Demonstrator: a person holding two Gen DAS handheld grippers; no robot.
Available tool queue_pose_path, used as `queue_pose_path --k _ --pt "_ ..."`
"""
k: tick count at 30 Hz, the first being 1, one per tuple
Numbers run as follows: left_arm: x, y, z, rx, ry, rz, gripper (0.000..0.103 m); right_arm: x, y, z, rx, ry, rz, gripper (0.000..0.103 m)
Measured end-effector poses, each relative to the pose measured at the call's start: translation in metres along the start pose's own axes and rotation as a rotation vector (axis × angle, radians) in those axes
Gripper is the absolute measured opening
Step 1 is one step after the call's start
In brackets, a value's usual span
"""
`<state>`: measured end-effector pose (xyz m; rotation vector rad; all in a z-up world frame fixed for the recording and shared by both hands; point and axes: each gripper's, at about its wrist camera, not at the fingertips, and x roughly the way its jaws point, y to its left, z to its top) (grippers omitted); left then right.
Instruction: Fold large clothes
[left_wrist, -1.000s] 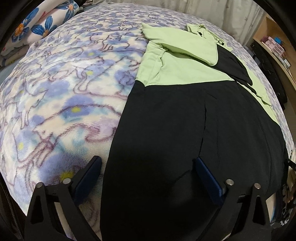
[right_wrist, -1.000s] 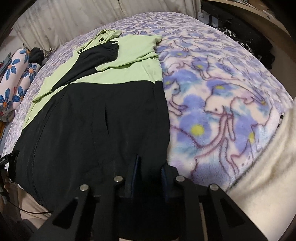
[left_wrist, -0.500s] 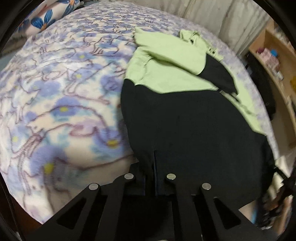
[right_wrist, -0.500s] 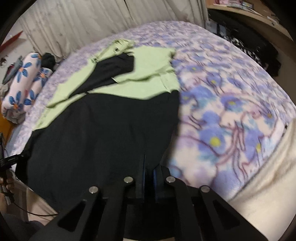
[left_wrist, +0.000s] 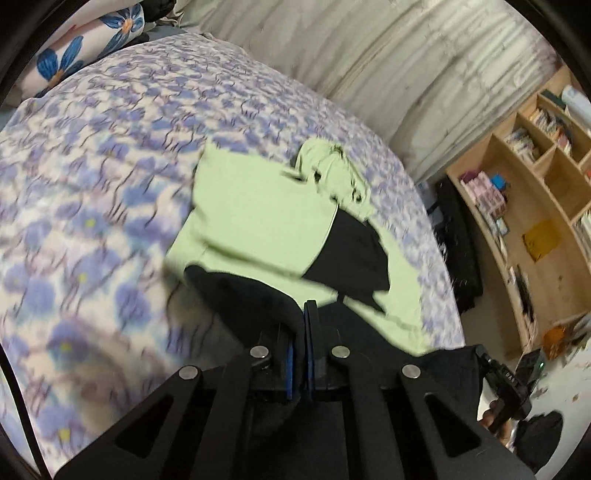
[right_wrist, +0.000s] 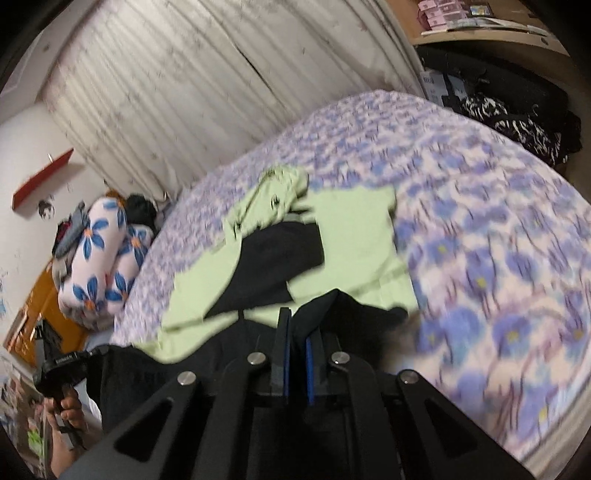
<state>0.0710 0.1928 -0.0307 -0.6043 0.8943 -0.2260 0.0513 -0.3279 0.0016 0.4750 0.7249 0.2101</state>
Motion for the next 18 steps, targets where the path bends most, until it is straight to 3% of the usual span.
queue_pose_path --k 9,12,14,16,18 --pt "0.07 0.02 0.098 -0.063 -0.039 0.114 0.008 0.082 -0.028 0.081 0.14 0.0 -0.062 0.006" --pt "0.107 0.035 0.123 -0.102 0.012 0.16 0.035 0.112 -0.038 0.09 0.163 0.04 -0.136 0.01" --pt "0.121 0.043 0.132 -0.123 0.008 0.178 0.082 0.133 -0.044 0.093 0.171 0.065 -0.151 0.027" --pt "0.128 0.048 0.139 -0.137 -0.028 0.195 0.087 0.144 -0.047 0.093 0.164 0.07 -0.159 0.043" --pt "0.137 0.053 0.144 -0.138 -0.021 0.2 0.087 0.15 -0.048 0.091 0.146 0.069 -0.168 0.047"
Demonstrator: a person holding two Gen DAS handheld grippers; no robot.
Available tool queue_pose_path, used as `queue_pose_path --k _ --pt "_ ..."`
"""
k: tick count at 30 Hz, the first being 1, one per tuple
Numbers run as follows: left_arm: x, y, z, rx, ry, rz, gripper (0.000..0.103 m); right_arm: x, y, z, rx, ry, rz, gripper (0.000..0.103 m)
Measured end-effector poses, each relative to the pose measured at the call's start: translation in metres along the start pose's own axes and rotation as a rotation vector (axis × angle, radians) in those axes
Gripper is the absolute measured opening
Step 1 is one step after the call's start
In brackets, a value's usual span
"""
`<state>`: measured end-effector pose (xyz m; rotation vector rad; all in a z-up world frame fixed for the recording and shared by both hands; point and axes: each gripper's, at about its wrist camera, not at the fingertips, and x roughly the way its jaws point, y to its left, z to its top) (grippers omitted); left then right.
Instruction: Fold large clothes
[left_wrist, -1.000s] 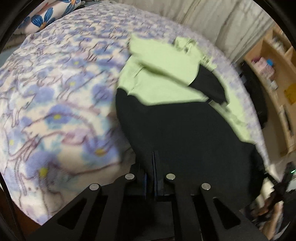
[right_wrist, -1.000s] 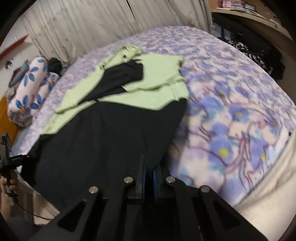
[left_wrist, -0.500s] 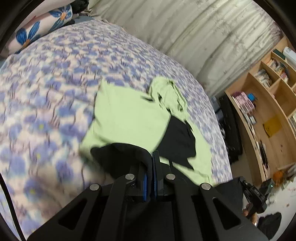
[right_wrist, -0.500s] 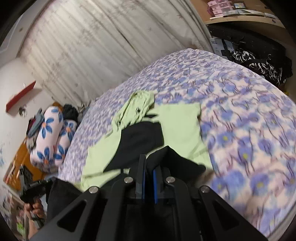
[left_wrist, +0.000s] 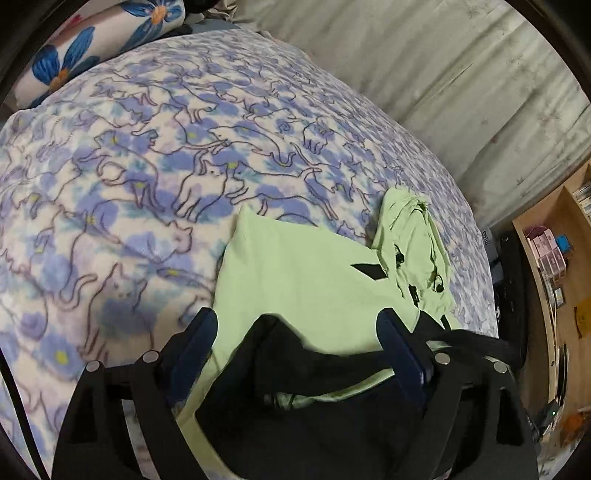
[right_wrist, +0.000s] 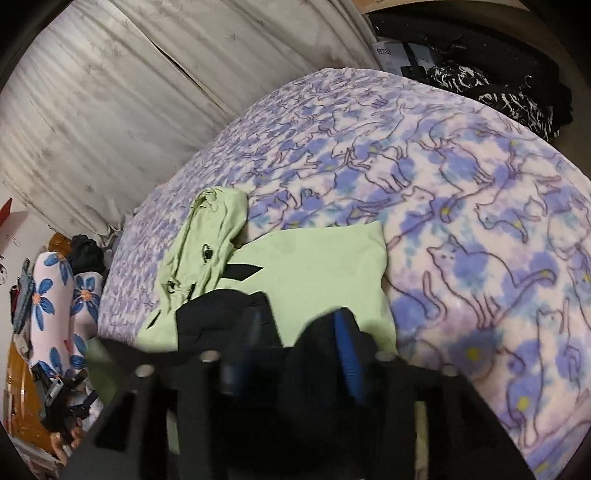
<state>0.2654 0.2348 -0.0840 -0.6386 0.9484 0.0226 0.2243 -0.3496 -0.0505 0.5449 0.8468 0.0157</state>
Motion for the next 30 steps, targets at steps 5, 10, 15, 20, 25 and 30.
queue_pose_path --k 5,10,15,20,25,30 --pt "0.024 0.0 -0.005 0.079 0.042 0.074 0.087 0.014 -0.007 -0.002 -0.014 0.026 -0.011 0.047" --pt "0.03 -0.007 -0.024 0.247 0.069 0.078 0.087 0.021 -0.017 -0.008 -0.04 0.054 -0.038 0.047" --pt "0.016 -0.021 -0.049 0.481 0.079 0.063 0.087 0.022 -0.019 -0.016 -0.098 0.073 -0.051 0.047" --pt "0.009 -0.026 -0.071 0.656 0.089 0.078 0.087 0.02 -0.011 -0.024 -0.2 0.072 -0.079 0.061" --pt "0.031 -0.03 -0.08 0.792 0.087 0.19 0.087 0.039 -0.002 -0.022 -0.294 0.084 -0.134 0.061" --pt "0.068 -0.03 -0.059 0.799 0.057 0.289 0.087 0.071 -0.004 -0.011 -0.32 0.108 -0.19 0.061"
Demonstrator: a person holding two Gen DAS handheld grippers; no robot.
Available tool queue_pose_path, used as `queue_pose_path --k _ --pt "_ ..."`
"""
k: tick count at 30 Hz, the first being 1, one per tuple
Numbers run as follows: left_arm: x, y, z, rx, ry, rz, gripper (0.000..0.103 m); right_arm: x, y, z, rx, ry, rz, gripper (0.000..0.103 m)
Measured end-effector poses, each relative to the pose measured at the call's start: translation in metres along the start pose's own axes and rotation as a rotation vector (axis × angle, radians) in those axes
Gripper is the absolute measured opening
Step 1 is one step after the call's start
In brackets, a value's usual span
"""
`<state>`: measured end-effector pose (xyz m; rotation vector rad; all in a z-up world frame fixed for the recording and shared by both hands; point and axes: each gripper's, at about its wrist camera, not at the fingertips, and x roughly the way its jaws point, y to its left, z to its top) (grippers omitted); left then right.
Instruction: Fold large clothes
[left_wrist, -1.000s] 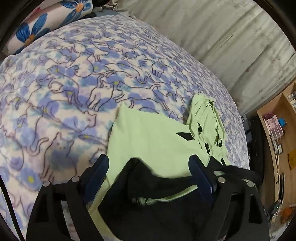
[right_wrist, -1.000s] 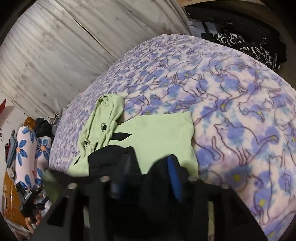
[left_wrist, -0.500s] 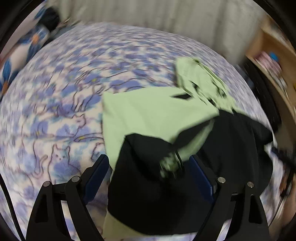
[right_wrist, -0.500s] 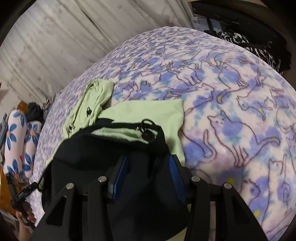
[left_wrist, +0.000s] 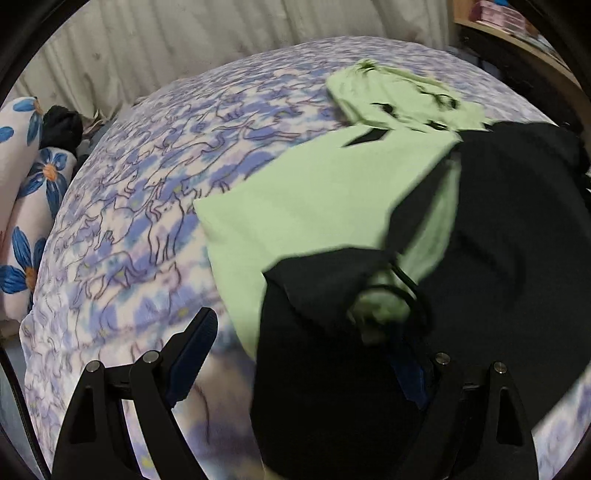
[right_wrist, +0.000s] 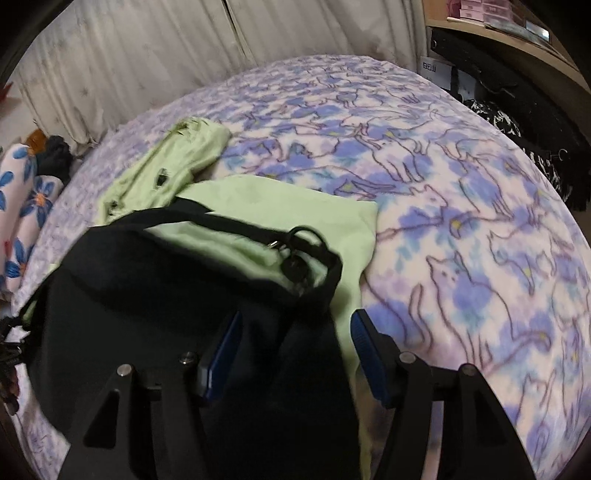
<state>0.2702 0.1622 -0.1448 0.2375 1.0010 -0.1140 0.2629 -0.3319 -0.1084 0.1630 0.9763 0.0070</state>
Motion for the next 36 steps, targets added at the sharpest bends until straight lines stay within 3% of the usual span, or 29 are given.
queue_pose_path --k 4,7,9,10,12,13,14,17,19,24,29,36 --pt "0.022 0.011 0.022 -0.057 0.019 -0.064 0.087 0.021 -0.004 0.013 0.006 0.03 0.039 0.061" --pt "0.036 0.019 0.036 -0.111 0.037 -0.171 0.086 0.033 -0.009 0.02 0.023 0.044 0.094 0.061" --pt "0.043 0.023 0.042 -0.16 0.033 -0.215 0.069 0.037 -0.01 0.022 0.034 0.044 0.117 0.061" --pt "0.045 0.025 0.044 -0.184 0.034 -0.243 0.052 0.036 -0.011 0.022 0.035 0.036 0.123 0.059" --pt "0.049 0.031 0.045 -0.252 0.027 -0.267 0.037 0.035 -0.01 0.021 0.02 0.017 0.103 0.042" --pt "0.049 0.034 0.045 -0.282 0.013 -0.271 0.021 0.034 -0.011 0.02 0.01 0.007 0.088 0.028" --pt "0.049 0.037 0.045 -0.314 0.009 -0.277 0.015 0.032 -0.012 0.019 0.005 -0.004 0.085 0.019" --pt "0.044 0.045 0.044 -0.386 0.001 -0.27 0.011 0.019 -0.015 0.019 0.008 -0.053 0.067 0.007" --pt "0.033 0.048 0.045 -0.406 -0.016 -0.238 0.01 0.006 -0.013 0.02 0.007 -0.094 0.046 0.006" --pt "0.001 0.049 0.053 -0.375 -0.072 -0.153 0.009 -0.023 0.001 0.028 -0.037 -0.18 -0.018 0.004" --pt "-0.017 0.039 0.062 -0.327 -0.107 -0.084 0.007 -0.025 0.014 0.037 -0.078 -0.215 -0.105 0.003" --pt "-0.029 0.047 0.077 -0.4 -0.188 -0.026 0.007 -0.046 0.039 0.06 -0.114 -0.361 -0.152 0.003"
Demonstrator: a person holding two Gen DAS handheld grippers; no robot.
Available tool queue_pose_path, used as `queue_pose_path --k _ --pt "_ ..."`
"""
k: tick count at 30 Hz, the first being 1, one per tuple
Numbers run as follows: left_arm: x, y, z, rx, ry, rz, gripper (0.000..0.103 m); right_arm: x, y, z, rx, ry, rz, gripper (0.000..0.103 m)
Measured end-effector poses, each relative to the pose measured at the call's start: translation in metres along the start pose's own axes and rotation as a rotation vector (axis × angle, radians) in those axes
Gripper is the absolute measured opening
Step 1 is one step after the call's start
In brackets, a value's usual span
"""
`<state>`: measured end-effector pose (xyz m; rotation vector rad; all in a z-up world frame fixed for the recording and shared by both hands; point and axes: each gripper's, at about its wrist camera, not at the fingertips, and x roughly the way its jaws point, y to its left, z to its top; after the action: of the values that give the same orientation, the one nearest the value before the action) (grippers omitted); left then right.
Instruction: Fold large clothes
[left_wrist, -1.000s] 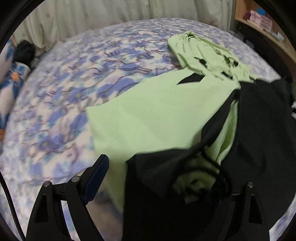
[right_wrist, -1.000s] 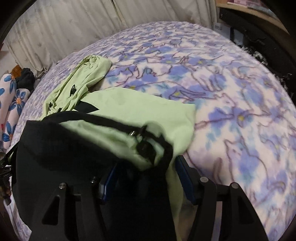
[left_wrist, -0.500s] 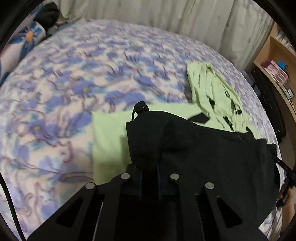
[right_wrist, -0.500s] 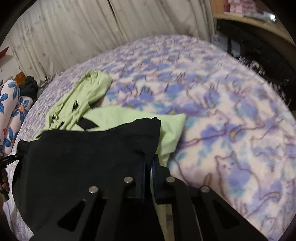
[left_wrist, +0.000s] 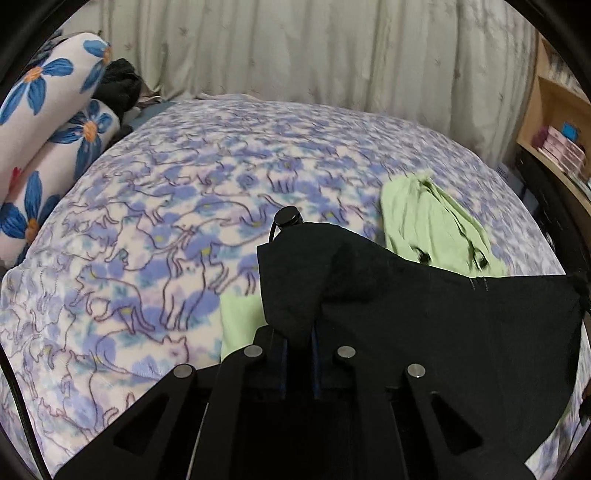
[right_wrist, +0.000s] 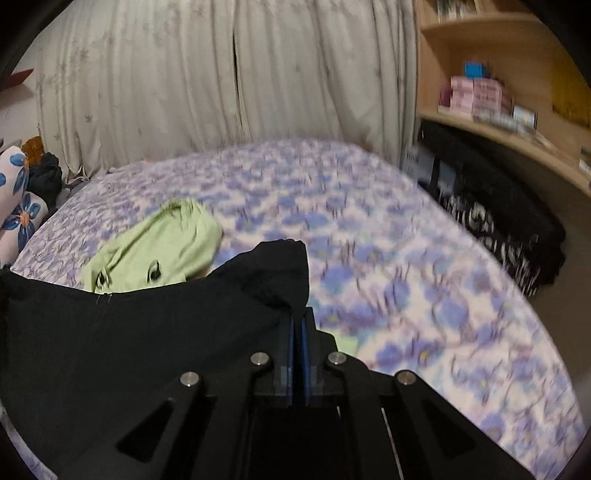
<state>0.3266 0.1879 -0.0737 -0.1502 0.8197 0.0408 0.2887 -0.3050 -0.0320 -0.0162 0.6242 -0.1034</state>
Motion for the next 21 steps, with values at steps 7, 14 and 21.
queue_pose_path --k 7,14,21 --pt "0.061 0.01 -0.013 -0.075 0.071 0.073 0.008 0.064 0.005 -0.01 0.038 0.139 -0.063 0.003" --pt "0.092 0.014 -0.031 -0.044 0.136 0.177 0.05 0.101 -0.007 -0.04 0.11 0.34 -0.06 0.008" --pt "0.041 0.021 -0.023 -0.045 0.03 0.201 0.057 0.05 -0.019 -0.025 0.25 0.245 0.084 0.015"
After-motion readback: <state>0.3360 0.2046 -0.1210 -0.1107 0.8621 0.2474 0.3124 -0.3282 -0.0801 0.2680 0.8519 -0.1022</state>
